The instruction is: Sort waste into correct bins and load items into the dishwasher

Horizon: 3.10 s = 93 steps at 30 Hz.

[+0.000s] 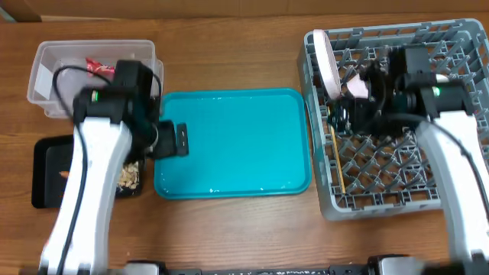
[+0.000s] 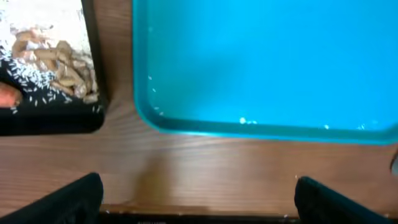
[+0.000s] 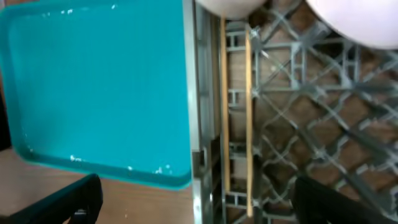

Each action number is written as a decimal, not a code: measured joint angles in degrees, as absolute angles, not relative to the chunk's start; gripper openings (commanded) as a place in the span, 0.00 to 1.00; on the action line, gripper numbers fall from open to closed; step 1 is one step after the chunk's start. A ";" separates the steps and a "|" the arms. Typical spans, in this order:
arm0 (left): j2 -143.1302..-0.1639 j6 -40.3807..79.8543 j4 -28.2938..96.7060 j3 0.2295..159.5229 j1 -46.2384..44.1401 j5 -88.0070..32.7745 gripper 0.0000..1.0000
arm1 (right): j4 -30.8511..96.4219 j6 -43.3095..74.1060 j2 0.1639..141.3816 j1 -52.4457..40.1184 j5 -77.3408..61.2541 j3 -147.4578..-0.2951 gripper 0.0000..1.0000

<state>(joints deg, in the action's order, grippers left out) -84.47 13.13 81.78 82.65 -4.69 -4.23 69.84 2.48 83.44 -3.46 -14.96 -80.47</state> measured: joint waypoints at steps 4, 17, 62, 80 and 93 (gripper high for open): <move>-60.82 12.91 65.98 67.92 -5.65 -2.96 1.00 | 61.49 3.66 64.51 -3.44 -12.43 -67.48 1.00; -38.41 13.54 62.74 55.64 -5.65 0.25 1.00 | 63.44 4.73 42.94 -3.44 -8.51 -58.08 1.00; -38.48 13.54 62.96 55.42 -5.65 0.49 1.00 | 4.47 1.34 0.69 0.01 -6.17 -1.04 1.00; -33.34 13.04 59.00 50.52 -3.42 2.39 1.00 | 4.40 1.30 0.69 0.03 -6.17 -1.04 1.00; -2.24 12.88 7.16 7.18 -1.02 1.58 1.00 | 4.47 1.48 0.67 0.03 -6.20 -1.04 1.00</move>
<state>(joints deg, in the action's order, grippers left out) -2.24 12.88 7.16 7.18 -1.02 1.58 4.47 1.48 0.67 0.03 -6.20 -1.04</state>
